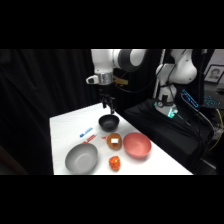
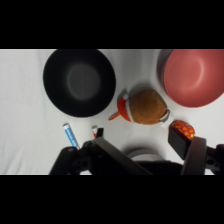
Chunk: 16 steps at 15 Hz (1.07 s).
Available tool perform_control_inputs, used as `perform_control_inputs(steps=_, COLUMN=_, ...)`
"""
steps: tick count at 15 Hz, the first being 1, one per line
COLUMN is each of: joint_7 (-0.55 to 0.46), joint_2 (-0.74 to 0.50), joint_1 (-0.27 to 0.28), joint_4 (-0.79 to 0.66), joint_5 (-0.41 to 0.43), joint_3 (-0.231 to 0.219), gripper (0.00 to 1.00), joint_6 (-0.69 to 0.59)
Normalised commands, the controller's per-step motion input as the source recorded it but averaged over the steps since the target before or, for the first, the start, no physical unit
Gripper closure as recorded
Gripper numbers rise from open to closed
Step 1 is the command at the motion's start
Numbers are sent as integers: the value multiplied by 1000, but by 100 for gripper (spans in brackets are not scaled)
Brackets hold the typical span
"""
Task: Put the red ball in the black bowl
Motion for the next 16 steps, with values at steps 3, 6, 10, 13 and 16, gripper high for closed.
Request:
perform_control_inputs(steps=3, joint_7=60, joint_2=7, joint_1=-3, joint_4=24, joint_5=6, joint_3=36, gripper=0, joint_6=5)
perform_control_inputs(steps=6, joint_7=208, joint_2=30, joint_1=38, joint_4=73, joint_5=-39, joint_3=71, gripper=0, joint_6=50)
perform_control_inputs(steps=10, joint_7=253, joint_2=82, joint_1=67, joint_4=121, joint_5=-18, joint_3=77, gripper=0, joint_6=77)
perform_control_inputs(steps=13, joint_7=204, joint_2=113, joint_1=82, joint_4=134, joint_5=27, joint_3=74, gripper=0, joint_6=103)
perform_control_inputs(steps=16, joint_7=173, joint_2=139, joint_1=90, joint_4=152, joint_5=65, joint_3=78, gripper=0, joint_6=117)
